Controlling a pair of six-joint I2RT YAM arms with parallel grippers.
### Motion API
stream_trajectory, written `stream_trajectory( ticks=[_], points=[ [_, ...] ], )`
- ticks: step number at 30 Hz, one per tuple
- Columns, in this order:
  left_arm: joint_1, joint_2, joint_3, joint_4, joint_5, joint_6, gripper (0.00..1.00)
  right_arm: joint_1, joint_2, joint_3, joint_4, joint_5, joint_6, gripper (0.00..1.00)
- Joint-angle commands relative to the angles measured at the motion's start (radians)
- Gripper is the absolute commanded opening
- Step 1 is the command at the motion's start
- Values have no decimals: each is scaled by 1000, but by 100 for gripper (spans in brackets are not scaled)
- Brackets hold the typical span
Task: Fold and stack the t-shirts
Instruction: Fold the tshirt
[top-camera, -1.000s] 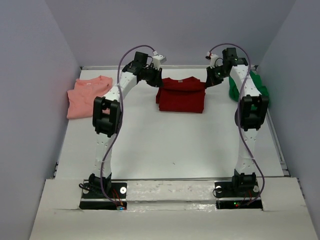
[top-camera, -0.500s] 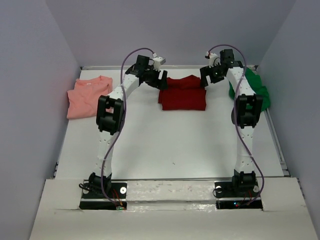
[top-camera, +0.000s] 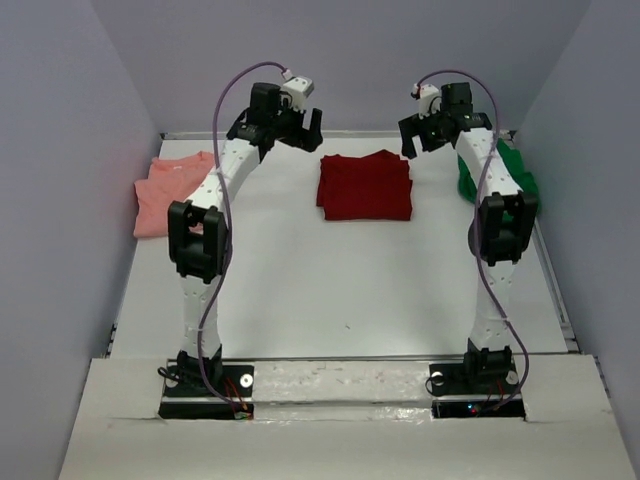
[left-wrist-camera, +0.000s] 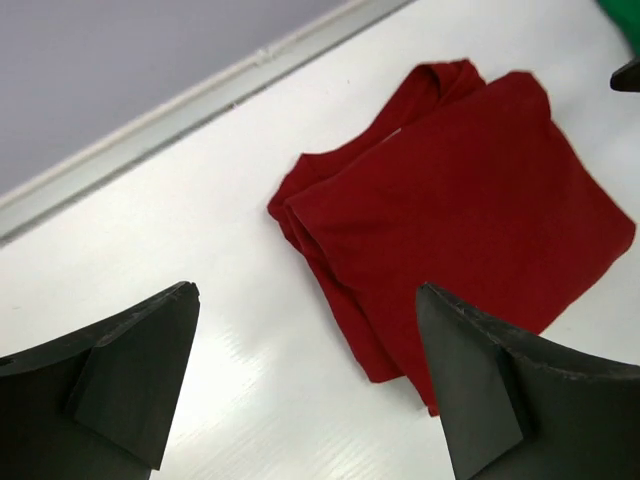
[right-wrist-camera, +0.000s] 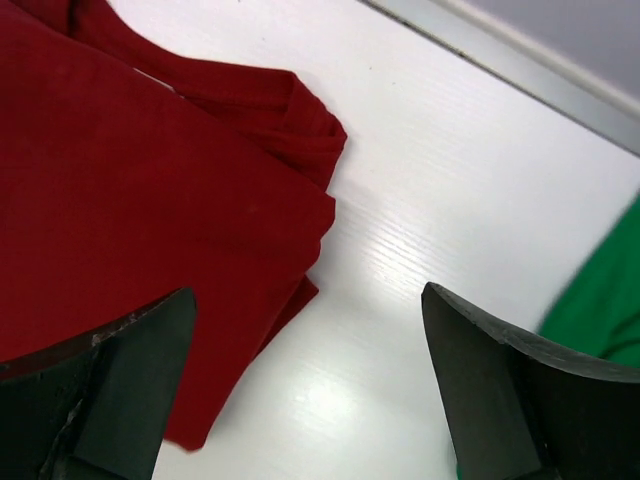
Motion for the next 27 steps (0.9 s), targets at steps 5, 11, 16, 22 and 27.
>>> stream_trajectory(
  ticks=[5, 11, 16, 22, 27],
  points=[
    [48, -250, -215, -75, 46, 80, 99, 14, -295, -309, 55, -23, -20, 95],
    [68, -390, -481, -25, 121, 89, 99, 155, -436, -512, 54, 162, -167, 49],
    [66, -460, -579, 20, 138, 110, 91, 328, -432, -507, 34, 379, -246, 9],
    [69, -548, -675, 58, 0, 169, 77, 434, -352, -463, 169, 638, -368, 0],
    [90, -640, -798, 109, -23, 187, 78, 496, -237, -544, 477, 880, -571, 0]
  ],
)
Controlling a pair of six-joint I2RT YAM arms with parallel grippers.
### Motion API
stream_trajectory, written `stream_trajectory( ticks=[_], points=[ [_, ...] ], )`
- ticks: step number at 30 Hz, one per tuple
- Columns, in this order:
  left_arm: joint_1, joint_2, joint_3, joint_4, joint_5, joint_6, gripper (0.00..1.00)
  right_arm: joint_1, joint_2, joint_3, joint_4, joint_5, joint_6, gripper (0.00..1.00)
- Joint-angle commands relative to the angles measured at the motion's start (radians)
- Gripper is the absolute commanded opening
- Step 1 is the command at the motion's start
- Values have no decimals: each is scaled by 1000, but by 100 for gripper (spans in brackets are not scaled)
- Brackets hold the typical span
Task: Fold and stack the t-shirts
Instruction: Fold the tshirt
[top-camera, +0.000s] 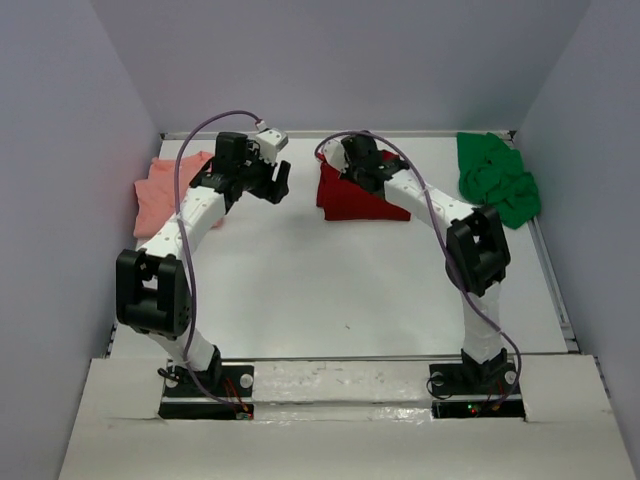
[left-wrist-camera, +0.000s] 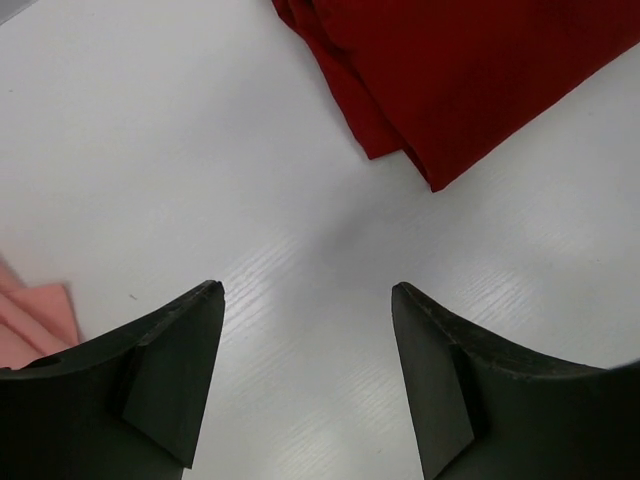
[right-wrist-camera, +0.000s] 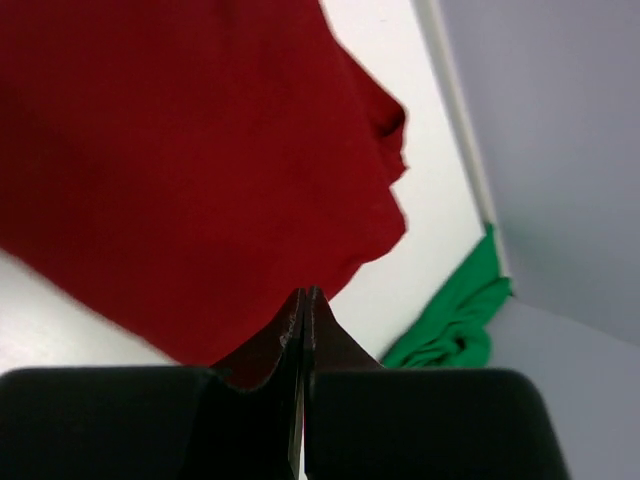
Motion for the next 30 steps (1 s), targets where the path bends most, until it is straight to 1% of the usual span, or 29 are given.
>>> stream_trajectory(
  ticks=[1, 2, 3, 4, 5, 6, 7, 9, 10, 12, 17, 20, 21, 22, 25, 26, 27, 28, 29, 30],
  points=[
    [26, -119, -85, 98, -27, 35, 80, 17, 89, -106, 446, 308, -267, 0],
    [33, -134, -104, 106, -30, 33, 89, 17, 102, -138, 552, 338, -312, 0],
    [39, -150, -136, 115, -30, 32, 94, 17, 119, -168, 643, 365, -369, 0],
    [52, -179, -150, 124, -32, 29, 97, 17, 157, -194, 735, 387, -481, 0],
    [59, -193, -164, 141, -32, 26, 99, 17, 176, -255, 944, 422, -543, 0],
    [62, -205, -176, 149, -33, 27, 99, 17, 194, -287, 1051, 433, -614, 0],
    [65, -225, -193, 155, -38, 29, 99, 17, 233, -312, 1218, 447, -725, 0],
    [66, -240, -204, 158, -40, 32, 99, 17, 271, -347, 1315, 465, -795, 0],
    [68, -251, -204, 157, -41, 33, 99, 17, 282, -361, 1361, 473, -835, 0],
    [68, -260, -204, 155, -43, 33, 99, 17, 296, -381, 1405, 484, -842, 0],
    [66, -273, -202, 155, -27, 26, 99, 17, 308, -436, 1370, 510, -788, 0],
    [66, -277, -202, 152, -26, 23, 99, 17, 328, -488, 1402, 516, -788, 0],
    [66, -279, -205, 154, -26, 23, 99, 17, 334, -502, 1423, 516, -794, 0],
    [68, -280, -207, 154, -27, 18, 99, 17, 334, -522, 1484, 510, -820, 0],
    [74, -273, -214, 158, -29, 0, 99, 17, 310, -510, 1581, 513, -860, 1],
    [79, -270, -213, 160, -20, -12, 99, 17, 296, -493, 1578, 517, -857, 5],
    [82, -259, -207, 160, -14, -35, 99, 17, 278, -454, 1572, 521, -848, 23],
    [91, -256, -204, 164, -9, -48, 99, 17, 235, -437, 1563, 518, -845, 35],
    [94, -253, -201, 167, -7, -61, 99, 17, 212, -401, 1540, 517, -837, 50],
    [97, -250, -198, 167, -6, -62, 99, 17, 189, -401, 1516, 516, -825, 55]
  ],
)
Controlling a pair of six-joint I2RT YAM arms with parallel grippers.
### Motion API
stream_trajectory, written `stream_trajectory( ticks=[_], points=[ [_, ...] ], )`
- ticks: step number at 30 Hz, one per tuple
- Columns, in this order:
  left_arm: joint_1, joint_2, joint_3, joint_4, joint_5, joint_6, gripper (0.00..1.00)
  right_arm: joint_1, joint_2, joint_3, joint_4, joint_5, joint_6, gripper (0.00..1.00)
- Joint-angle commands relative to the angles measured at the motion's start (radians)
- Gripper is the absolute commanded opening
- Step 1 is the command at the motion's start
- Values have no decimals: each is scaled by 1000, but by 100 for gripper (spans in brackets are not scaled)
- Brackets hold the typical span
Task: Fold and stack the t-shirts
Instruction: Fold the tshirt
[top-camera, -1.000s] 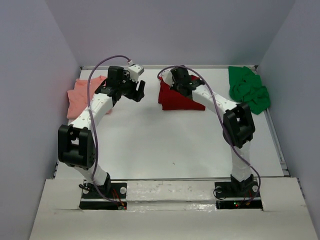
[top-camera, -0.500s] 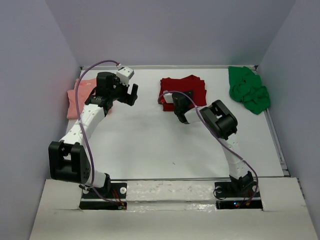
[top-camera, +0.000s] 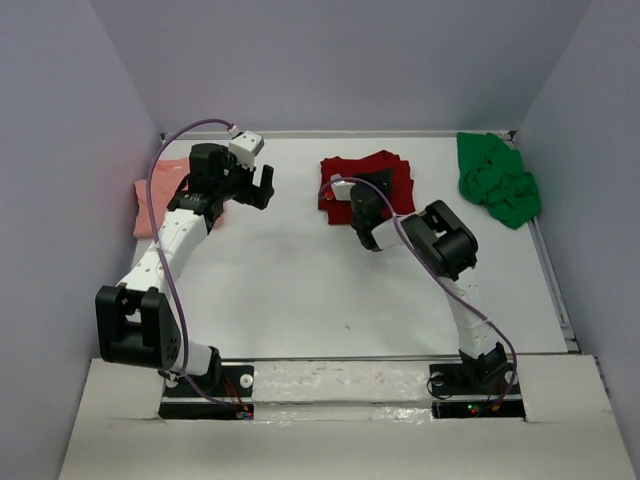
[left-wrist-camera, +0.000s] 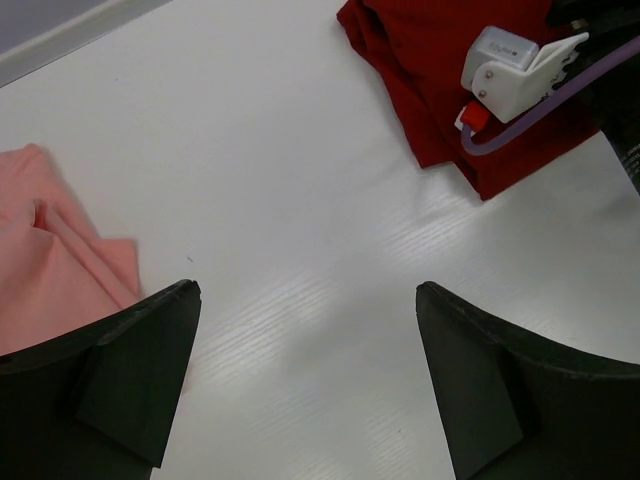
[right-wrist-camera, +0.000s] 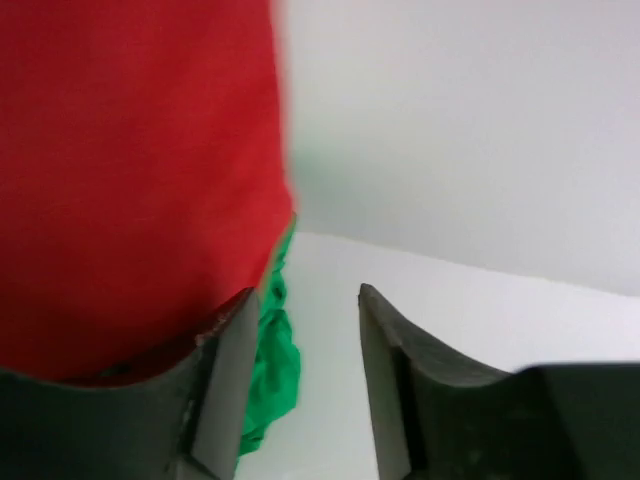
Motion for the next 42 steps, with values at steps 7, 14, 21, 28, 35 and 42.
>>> stream_trajectory(
  ticks=[7, 14, 21, 28, 35, 42],
  points=[
    [36, 19, 54, 46, 6, -92, 99, 8, -313, 237, -220, 21, 215, 65],
    [84, 58, 61, 57, 158, -178, 99, 8, -467, 470, -1329, -334, 944, 65],
    [102, 138, 86, 61, 81, -245, 99, 8, -447, 531, -1699, -713, 1093, 68],
    [102, 156, 92, 57, 44, -244, 99, 8, -364, 543, -1770, -799, 1110, 71],
    [102, 139, 77, 64, 43, -238, 99, 8, -233, 743, -1851, -845, 1101, 81],
    [102, 136, 68, 68, 50, -238, 99, 17, -142, 846, -1862, -881, 1099, 82]
  ],
)
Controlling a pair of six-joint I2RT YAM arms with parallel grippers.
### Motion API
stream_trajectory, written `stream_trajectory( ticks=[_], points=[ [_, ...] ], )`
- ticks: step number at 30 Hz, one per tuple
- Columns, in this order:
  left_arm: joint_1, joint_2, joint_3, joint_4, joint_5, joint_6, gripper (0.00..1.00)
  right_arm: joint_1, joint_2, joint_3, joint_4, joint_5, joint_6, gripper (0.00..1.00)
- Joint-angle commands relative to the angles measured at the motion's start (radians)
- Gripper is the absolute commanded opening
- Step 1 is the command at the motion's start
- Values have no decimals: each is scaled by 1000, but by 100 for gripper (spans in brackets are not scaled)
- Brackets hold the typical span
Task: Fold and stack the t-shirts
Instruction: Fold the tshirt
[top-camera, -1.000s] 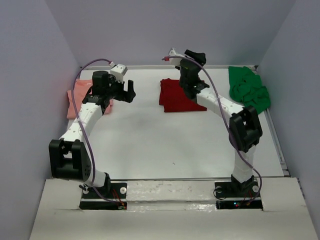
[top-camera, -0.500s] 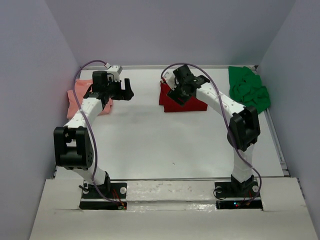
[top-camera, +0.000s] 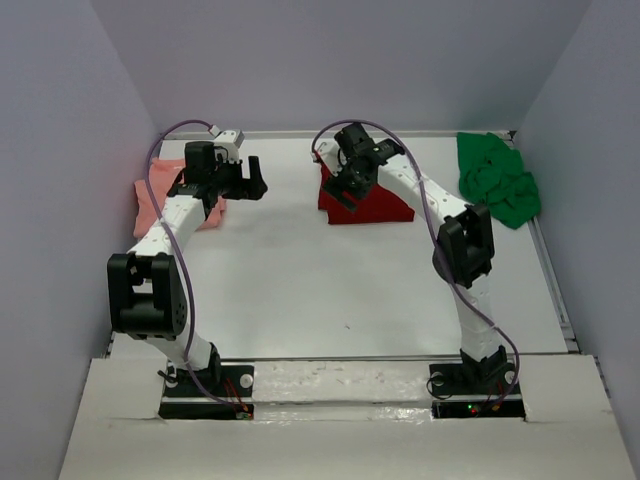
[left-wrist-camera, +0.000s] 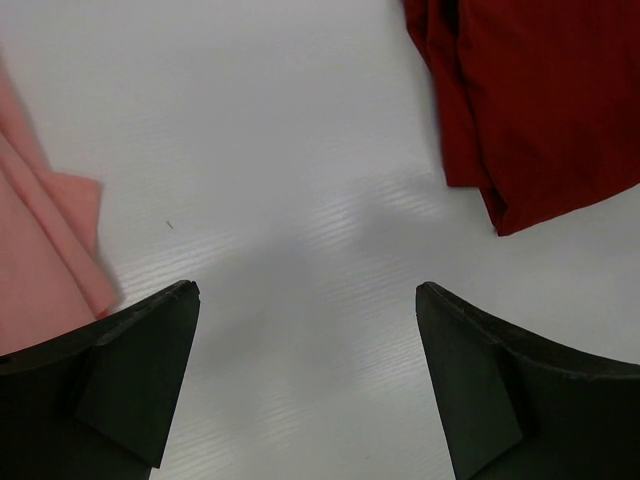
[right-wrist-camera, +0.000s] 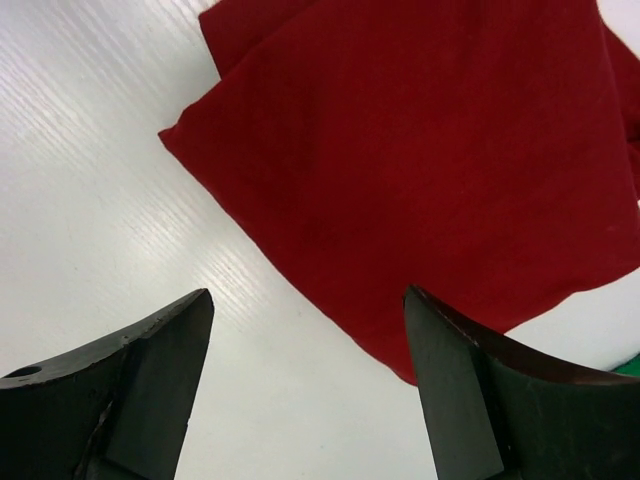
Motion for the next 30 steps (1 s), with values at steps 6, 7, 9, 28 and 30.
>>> stream_trajectory(
  ticks=[6, 7, 9, 28, 30],
  points=[
    [2, -25, 27, 28, 23, -5, 99, 35, 108, 130, -48, -104, 18, 82],
    [2, -21, 30, 27, 26, -5, 99, 45, 116, 136, -48, -104, 16, 82],
    [2, -4, 42, 21, 37, -11, 99, 54, 140, 150, -49, -113, 13, 82],
    [2, 29, 65, 2, 48, -8, 99, 63, 291, 250, -9, -104, -8, 83],
    [2, 33, 65, 2, 46, -11, 99, 63, 297, 233, 2, -105, -7, 82]
  ],
)
